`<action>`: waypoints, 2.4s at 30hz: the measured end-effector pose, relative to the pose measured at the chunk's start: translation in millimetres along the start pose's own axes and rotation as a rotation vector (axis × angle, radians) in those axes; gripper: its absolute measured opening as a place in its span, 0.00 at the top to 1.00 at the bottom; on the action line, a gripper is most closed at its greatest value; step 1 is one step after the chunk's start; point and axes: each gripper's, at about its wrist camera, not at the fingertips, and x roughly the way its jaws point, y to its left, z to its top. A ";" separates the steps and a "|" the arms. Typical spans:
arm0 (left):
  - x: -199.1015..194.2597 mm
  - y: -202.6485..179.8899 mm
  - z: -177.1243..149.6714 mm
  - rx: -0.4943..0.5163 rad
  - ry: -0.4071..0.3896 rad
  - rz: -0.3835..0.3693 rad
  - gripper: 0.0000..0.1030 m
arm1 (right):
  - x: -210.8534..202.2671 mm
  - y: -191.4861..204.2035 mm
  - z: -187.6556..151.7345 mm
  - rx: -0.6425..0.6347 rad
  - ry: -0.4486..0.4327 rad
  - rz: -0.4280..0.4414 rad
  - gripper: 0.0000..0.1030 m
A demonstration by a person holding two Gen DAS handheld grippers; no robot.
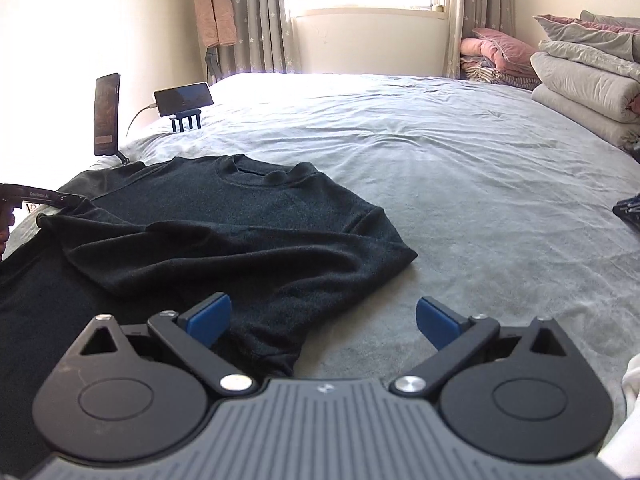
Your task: Fold clothes
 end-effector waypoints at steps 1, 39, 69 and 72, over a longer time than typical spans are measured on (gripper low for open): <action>-4.4 -0.5 0.8 0.005 -0.023 0.000 0.98 | 5.2 -2.5 4.4 -0.016 -0.014 0.006 0.14; 36.4 11.0 39.2 -0.214 -0.071 0.214 0.53 | 56.6 -19.2 9.0 -0.098 -0.044 -0.044 0.52; 46.4 29.1 14.4 -0.338 -0.009 0.306 0.85 | 13.4 31.5 -26.4 -0.297 0.156 0.192 0.88; 37.7 38.7 14.0 -0.397 -0.039 0.259 0.65 | 9.1 29.5 -23.4 -0.279 0.163 0.214 0.78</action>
